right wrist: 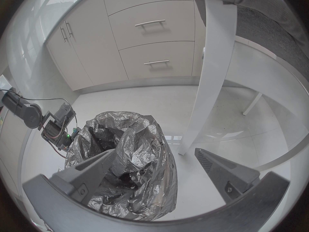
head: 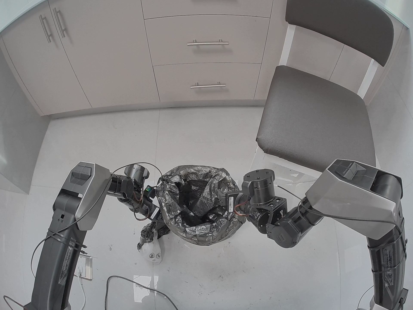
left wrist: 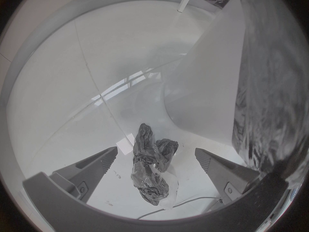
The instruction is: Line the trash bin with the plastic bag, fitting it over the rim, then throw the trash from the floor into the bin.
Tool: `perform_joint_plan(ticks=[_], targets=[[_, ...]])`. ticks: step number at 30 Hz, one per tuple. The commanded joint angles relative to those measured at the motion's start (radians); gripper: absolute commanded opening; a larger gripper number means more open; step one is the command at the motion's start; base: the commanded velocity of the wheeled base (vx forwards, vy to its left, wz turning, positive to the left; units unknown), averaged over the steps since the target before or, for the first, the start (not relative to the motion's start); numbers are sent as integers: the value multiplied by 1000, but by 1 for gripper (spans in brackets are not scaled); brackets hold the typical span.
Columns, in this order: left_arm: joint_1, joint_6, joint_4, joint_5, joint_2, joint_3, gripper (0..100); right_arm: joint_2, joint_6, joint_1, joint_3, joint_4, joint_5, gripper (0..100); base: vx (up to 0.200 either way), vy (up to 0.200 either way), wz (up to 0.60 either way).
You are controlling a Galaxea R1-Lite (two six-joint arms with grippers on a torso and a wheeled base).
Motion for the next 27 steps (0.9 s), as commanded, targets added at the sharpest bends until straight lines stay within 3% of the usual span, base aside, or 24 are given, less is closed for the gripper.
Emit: perform_joint_plan(ticks=[1, 27], targets=[[0, 1, 6, 0, 24, 1, 100, 3, 0, 0, 2, 0, 0, 100, 0, 0, 0], [-10, -4, 105, 9, 125, 1, 100, 25, 1, -6, 0, -2, 3, 100, 0, 0, 0]])
